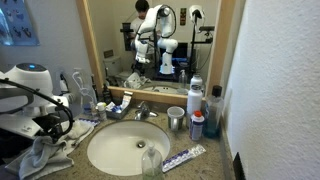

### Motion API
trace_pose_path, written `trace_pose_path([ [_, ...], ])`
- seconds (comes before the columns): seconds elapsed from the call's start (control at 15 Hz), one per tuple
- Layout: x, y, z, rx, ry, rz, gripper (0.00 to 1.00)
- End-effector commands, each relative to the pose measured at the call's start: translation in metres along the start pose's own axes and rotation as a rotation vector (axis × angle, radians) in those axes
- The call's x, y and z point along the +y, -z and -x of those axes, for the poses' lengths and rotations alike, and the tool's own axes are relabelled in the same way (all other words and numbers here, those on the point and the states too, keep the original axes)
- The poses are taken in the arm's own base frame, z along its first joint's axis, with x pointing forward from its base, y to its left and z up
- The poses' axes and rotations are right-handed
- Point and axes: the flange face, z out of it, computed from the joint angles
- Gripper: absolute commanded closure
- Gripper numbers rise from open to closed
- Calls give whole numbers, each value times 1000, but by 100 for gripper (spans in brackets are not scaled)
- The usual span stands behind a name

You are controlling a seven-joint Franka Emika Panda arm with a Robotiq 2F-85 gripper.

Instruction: Use the towel on the left side of the counter to wipe the mirror

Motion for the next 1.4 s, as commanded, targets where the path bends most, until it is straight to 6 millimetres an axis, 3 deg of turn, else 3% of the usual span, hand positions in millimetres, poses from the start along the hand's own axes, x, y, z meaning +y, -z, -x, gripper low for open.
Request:
trace_pose_path([
  [0.0,7,-33,-7,34,47,64,0],
  [0.33,-2,-67,-14,70,68,103,0],
  [0.4,-6,-73,-16,66,73,96,25],
  [0.47,-9,-77,-16,66,74,95,28],
  [0.6,-11,-80,-17,73,77,97,44],
  [1.07,3,-46,-25,153,41,131,92],
  [1.33,26,-11,-35,220,8,159,92],
])
